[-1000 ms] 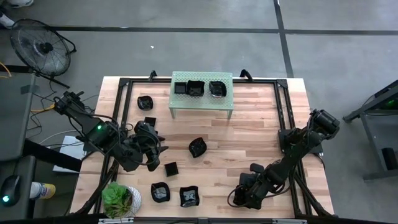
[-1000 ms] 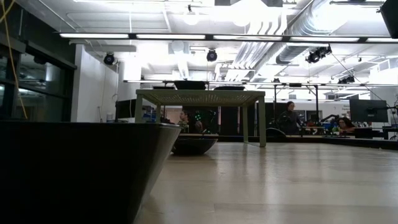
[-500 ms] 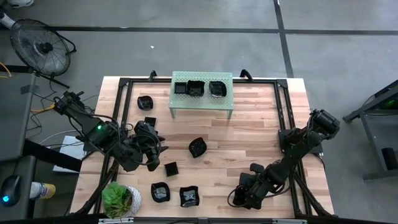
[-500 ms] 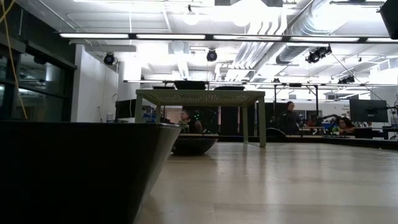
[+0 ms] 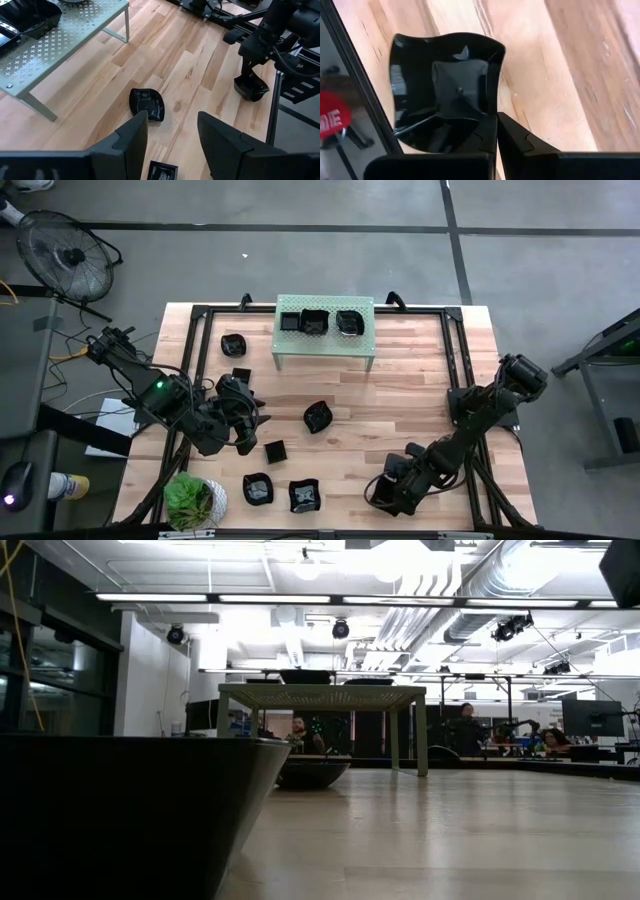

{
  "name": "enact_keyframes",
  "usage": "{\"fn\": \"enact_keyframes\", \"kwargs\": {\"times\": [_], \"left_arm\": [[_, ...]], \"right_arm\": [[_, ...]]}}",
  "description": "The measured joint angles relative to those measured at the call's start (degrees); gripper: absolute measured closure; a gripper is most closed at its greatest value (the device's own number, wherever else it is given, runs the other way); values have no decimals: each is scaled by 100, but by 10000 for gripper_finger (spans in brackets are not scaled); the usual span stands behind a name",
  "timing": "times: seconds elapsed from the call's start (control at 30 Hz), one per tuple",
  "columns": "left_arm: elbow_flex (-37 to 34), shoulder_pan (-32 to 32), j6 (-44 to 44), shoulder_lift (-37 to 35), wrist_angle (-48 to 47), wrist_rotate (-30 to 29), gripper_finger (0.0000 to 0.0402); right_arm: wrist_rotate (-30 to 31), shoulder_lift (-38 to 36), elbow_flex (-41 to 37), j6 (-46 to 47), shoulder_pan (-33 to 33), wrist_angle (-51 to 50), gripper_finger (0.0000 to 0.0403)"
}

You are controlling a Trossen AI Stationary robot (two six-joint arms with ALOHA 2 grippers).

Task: Pick & Place Mini shaped plates
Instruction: Stack the wave square shaped plate on top of the wave square shaped plate on the shelf

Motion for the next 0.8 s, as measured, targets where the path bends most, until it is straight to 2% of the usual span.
{"fn": "enact_keyframes", "kwargs": {"times": [0.63, 0.8], "left_arm": [[0, 2, 0, 2, 1, 44, 232], [0, 2, 2, 2, 2, 42, 232]], "right_arm": [[1088, -932, 8, 1124, -33, -693, 403], [1333, -1240, 8, 1148, -198, -690, 403]]}}
